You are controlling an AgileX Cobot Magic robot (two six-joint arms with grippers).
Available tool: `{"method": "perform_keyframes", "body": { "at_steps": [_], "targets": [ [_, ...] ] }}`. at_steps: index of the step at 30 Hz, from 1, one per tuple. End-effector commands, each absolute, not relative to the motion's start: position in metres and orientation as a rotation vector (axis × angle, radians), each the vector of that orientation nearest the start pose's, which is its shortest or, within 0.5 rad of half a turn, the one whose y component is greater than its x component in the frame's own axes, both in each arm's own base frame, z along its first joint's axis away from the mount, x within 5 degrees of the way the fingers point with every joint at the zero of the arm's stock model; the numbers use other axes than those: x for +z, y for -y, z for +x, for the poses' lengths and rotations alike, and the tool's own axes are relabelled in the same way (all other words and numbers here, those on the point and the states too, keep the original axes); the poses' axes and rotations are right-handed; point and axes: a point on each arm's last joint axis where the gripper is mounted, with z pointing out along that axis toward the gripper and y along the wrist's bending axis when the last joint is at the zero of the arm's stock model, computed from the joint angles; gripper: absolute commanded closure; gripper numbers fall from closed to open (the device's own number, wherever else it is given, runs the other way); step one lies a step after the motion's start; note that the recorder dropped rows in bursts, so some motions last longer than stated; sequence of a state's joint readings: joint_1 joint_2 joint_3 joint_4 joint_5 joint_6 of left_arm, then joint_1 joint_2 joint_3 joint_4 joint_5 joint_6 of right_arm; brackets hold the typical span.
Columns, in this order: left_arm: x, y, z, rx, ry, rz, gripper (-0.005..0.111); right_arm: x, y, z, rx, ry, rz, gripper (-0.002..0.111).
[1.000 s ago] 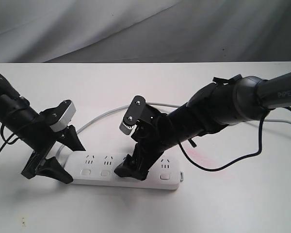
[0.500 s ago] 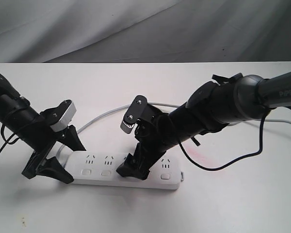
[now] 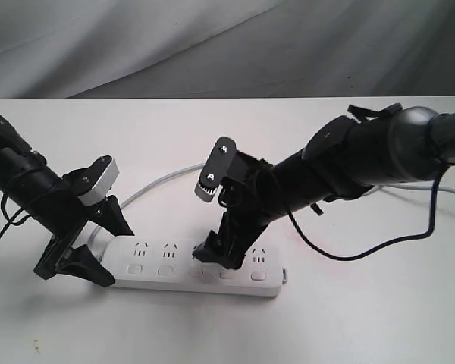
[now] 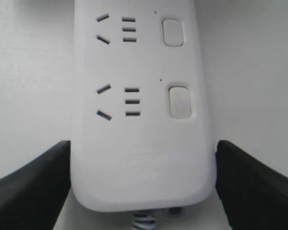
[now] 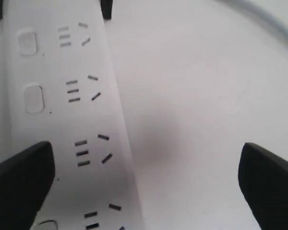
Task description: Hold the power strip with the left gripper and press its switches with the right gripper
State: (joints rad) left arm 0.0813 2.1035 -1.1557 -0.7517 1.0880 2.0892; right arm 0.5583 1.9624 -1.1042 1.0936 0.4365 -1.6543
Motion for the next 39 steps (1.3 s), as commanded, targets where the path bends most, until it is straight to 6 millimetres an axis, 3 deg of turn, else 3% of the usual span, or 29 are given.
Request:
{"method": "perform_keyframes", "body": {
  "at_steps": [1,7,15,21,28,39],
  "targets": [
    [0.102,0.027,0.342,-0.826,-1.927,1.851,0.052,0.180,-0.224,0.311,0.429,-1.917,-1.450,0.014],
    [0.102,0.027,0.342,-0.826,-1.927,1.851,0.052,0.174,-0.209,0.312,0.541,-1.955,-1.471,0.014],
    [0.102,0.027,0.342,-0.826,-1.927,1.851,0.052,0.153,-0.201,0.300,0.529,-2.015,-1.479,0.014],
    [0.102,0.027,0.342,-0.826,-1.927,1.851,0.052,0.146,-0.201,0.297,0.558,-2.011,-1.449,0.014],
    [0.102,0.027,0.342,-0.826,-1.927,1.851,0.052,0.123,-0.201,0.298,0.577,-2.070,-1.468,0.014],
    [0.102,0.027,0.342,-0.826,-1.927,1.851,0.052,0.122,-0.199,0.302,0.513,-2.067,-1.461,0.014]
  ]
}}
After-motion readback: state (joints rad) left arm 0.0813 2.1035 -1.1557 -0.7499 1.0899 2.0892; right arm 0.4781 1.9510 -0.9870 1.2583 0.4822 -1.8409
